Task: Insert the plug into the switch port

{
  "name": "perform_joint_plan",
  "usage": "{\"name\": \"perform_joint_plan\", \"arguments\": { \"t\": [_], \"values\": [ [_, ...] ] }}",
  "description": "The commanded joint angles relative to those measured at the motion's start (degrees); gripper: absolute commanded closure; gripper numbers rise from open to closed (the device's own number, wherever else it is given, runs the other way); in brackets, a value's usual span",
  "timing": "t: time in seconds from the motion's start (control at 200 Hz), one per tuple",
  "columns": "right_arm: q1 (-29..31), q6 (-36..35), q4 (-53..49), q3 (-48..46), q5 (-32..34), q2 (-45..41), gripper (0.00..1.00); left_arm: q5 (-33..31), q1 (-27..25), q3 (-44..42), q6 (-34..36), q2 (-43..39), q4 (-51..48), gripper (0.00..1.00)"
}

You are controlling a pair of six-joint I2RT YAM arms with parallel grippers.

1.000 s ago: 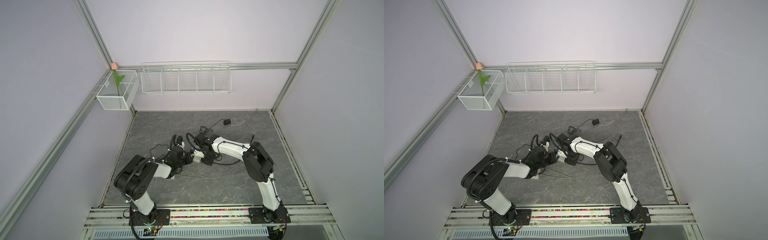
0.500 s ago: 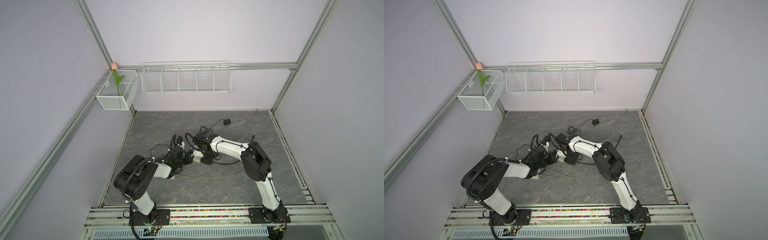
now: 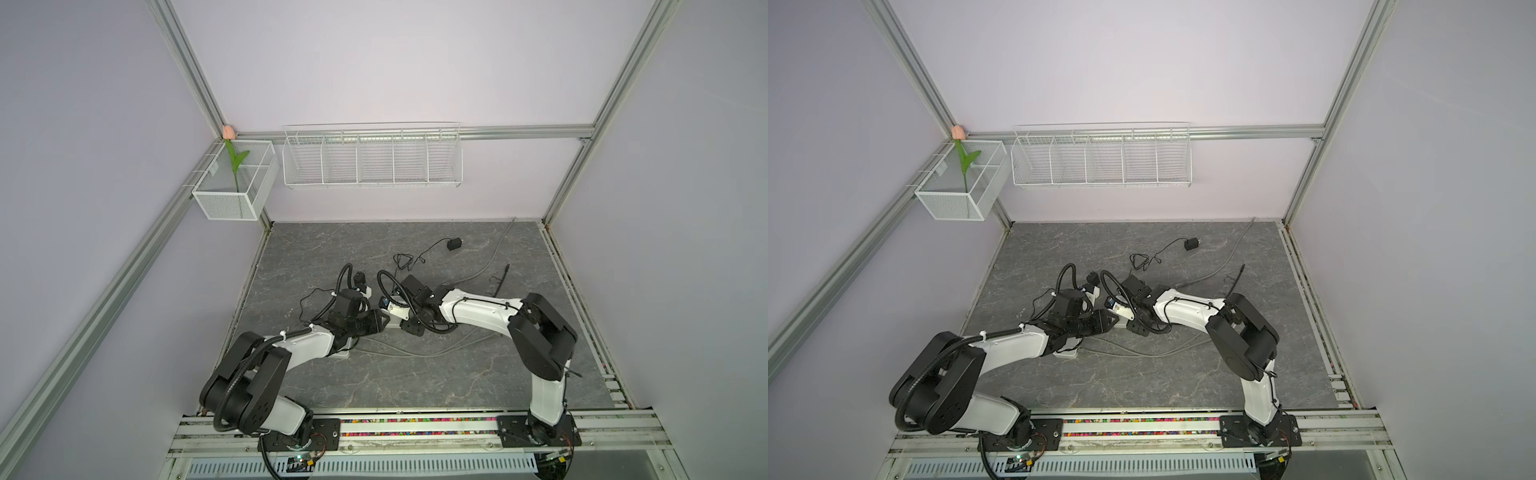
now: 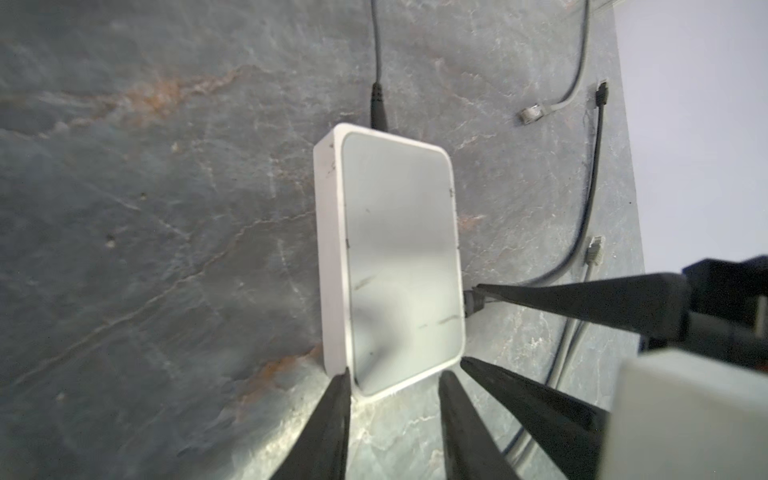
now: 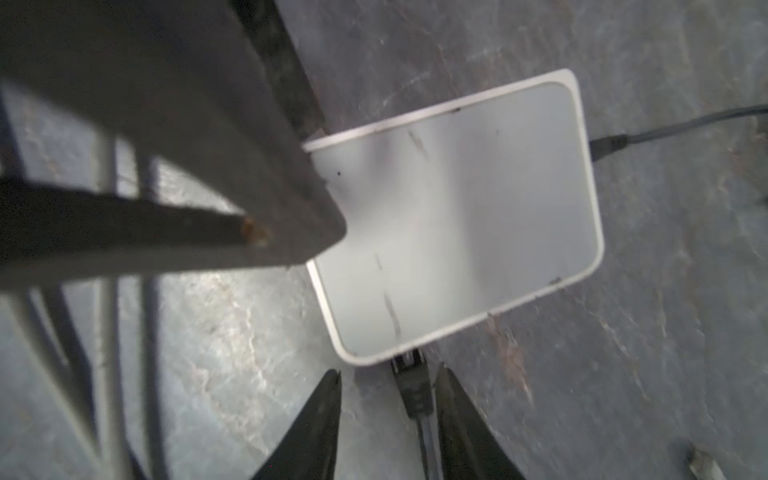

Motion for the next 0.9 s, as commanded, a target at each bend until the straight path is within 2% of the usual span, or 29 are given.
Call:
{"name": "perform_joint_plan", "arguments": {
  "t": [0.0,0.275,0.46,0.615,0.785,0.895],
  "values": [
    [-1.2,1.7,2.6,-3.5,-1.6,-6.5,0.58,-3.4,0.3,2.4,2.3,-5.4,-7.2,0.64],
    [-4.1,6.7,7.1,-11.6,-3.0,-21.5,0.56,-5.8,-0.4,3.3,3.5,-19.1,-15.5,0.6],
    [-4.7,10.9,10.2,-17.9,-4.7,-33.7,0.54,-9.6,-5.7,3.1,3.8,-25.6,-18.0,0.55],
    [-5.2,13.8,10.7,-23.7,-6.8,-44.4,0.52,-9.3,-10.2,4.0,3.5,-24.4,-15.9,0.52],
    [-5.4,16.7,9.2,-28.9,-4.2,-56.6,0.48,-9.0,-13.2,6.5,3.4,-20.7,-14.1,0.52],
    [-5.5,18.7,7.7,-31.9,0.4,-64.3,0.37,-8.6,-14.5,9.0,3.4,-18.8,-13.4,0.52]
  ]
}}
